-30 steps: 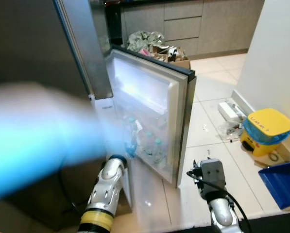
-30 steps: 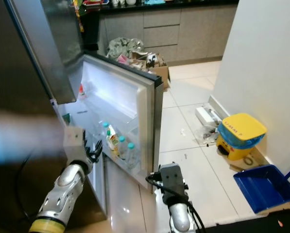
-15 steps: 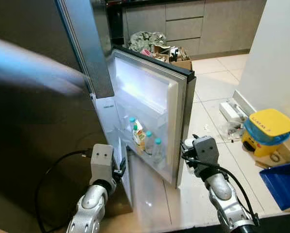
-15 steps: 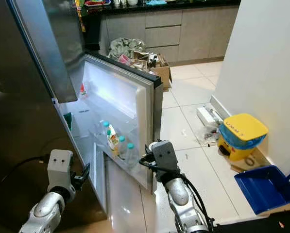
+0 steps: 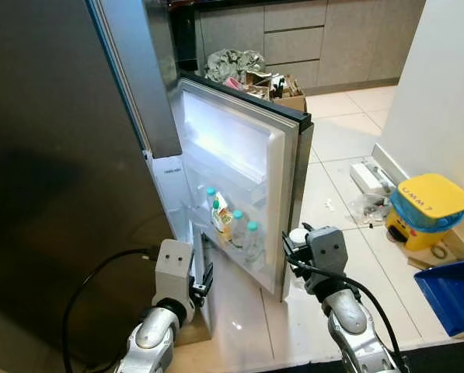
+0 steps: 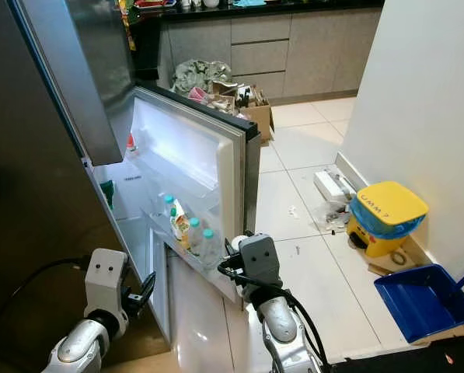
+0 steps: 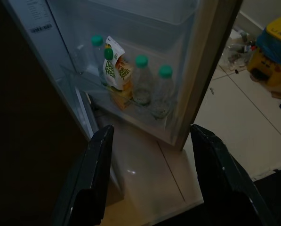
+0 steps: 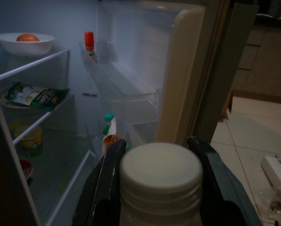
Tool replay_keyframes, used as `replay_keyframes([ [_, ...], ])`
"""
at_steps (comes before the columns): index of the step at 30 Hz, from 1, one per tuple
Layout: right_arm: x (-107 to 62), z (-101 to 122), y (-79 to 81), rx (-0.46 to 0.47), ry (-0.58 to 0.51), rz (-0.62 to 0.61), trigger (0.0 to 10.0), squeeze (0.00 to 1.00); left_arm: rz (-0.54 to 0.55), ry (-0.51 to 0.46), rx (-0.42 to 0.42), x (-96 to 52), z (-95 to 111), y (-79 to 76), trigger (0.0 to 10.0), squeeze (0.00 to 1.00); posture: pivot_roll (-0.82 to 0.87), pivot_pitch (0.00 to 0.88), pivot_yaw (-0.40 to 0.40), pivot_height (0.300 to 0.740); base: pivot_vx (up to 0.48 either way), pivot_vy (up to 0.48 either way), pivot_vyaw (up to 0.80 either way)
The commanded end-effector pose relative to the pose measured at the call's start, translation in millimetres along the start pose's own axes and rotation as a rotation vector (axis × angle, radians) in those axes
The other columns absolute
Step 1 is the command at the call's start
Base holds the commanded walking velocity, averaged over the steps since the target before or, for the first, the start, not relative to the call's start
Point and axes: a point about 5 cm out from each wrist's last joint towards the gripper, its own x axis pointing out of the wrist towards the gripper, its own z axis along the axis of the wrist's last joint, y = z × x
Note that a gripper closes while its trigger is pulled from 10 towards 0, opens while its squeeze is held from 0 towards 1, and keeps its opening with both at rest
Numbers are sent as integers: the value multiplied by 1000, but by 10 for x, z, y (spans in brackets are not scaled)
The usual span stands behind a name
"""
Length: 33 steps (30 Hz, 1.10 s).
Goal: Restocking fridge
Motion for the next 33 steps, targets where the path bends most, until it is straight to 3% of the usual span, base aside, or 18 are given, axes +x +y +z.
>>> replay_keyframes([
  [1, -7, 50, 42, 8, -14, 11, 10000, 0, 0, 23, 5, -33, -37, -23, 10000, 0, -76, 114, 45, 740, 0, -296, 0],
  [7, -14, 46, 34, 7, -7, 10, 10000, 0, 64, 49, -8, 2, -74, 7, 10000, 0, -78, 116, 41, 740, 0, -446, 0],
  [22, -41, 31, 26, 8, 11, 6, 10000, 0, 107, 72, -30, 42, -98, 54, 10000, 0, -82, 114, 39, 740, 0, -441, 0],
  [33, -53, 23, 29, 7, 17, 11, 10000, 0, 197, 102, -29, 60, -134, 178, 10000, 0, -82, 108, 38, 740, 0, 0, 0],
])
